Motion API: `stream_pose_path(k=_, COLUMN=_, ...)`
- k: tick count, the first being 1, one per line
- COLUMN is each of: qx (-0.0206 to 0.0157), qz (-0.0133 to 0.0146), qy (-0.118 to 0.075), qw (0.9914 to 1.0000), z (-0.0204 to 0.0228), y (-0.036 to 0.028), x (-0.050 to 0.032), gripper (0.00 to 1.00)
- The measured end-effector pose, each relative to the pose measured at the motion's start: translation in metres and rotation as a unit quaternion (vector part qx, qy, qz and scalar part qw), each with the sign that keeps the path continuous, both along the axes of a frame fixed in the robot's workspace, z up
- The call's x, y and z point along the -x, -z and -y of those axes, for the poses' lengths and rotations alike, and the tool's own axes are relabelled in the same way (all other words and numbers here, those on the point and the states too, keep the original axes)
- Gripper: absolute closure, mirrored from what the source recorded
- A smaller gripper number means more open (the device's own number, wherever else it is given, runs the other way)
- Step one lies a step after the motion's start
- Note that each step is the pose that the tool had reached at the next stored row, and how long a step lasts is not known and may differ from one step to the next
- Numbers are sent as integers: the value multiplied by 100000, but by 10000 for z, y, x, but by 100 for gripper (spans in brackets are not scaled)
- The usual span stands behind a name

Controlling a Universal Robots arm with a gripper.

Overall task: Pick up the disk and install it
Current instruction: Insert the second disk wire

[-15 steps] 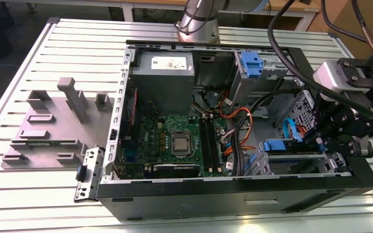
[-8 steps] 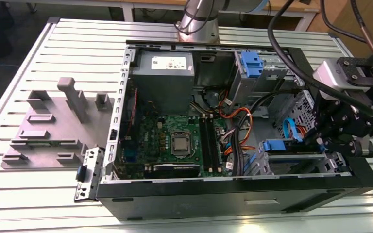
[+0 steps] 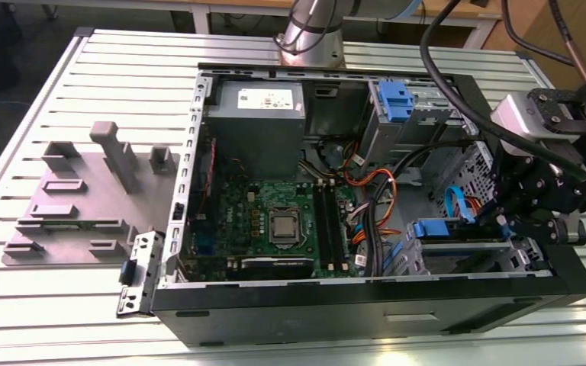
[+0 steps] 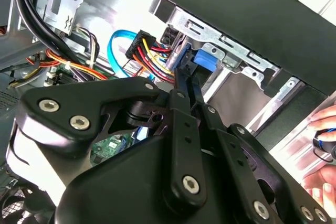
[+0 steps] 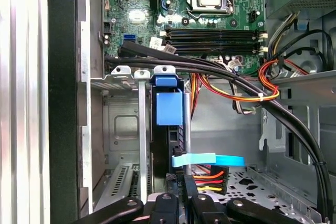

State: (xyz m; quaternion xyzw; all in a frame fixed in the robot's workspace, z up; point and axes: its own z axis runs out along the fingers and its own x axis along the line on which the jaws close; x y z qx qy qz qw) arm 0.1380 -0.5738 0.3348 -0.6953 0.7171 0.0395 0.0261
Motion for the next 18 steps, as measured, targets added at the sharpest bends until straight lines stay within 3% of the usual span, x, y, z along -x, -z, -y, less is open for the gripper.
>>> stream_pose_path(k=8, qx=227, qz=3, qy=-501, qw=99998, z=-5, y=8, x=-4, gripper=84)
stream_pose_path(k=18, qx=234, qz=1, qy=-573, qw=99998, z=-6, y=55, x=-4, gripper=84)
